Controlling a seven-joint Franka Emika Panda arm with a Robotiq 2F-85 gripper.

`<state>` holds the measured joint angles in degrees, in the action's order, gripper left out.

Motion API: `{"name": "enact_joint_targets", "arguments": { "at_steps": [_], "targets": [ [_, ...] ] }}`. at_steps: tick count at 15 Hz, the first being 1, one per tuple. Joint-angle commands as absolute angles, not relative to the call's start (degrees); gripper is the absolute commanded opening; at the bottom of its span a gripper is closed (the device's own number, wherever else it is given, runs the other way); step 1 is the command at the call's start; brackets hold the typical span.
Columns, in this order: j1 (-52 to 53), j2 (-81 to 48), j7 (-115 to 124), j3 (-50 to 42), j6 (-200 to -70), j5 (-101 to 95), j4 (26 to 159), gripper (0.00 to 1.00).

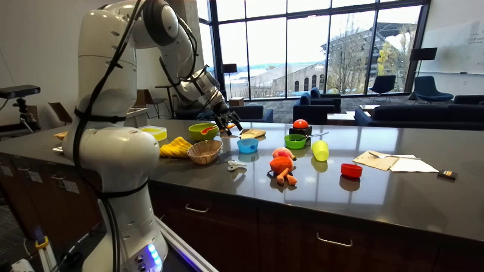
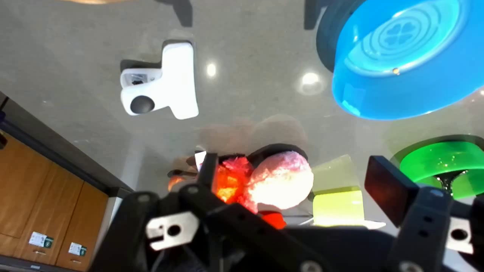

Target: Move the basket to the left then put the blue bowl in the basket.

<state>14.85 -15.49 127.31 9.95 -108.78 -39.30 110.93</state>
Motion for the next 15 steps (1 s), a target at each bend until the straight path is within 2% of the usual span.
{"name": "enact_joint_targets", "arguments": {
  "at_steps": [1,12,14,15],
  "targets": [
    [14.9,-20.6,123.1,9.4,-109.8,-34.1,104.6,1.0],
    [15.5,-28.8,119.7,4.4,-110.7,-29.4,101.4,0.97],
    [15.7,-30.1,119.6,3.7,-110.6,-29.4,101.0,0.88],
    [15.7,-30.6,119.4,3.6,-110.6,-29.3,100.8,0.71]
  ]
}}
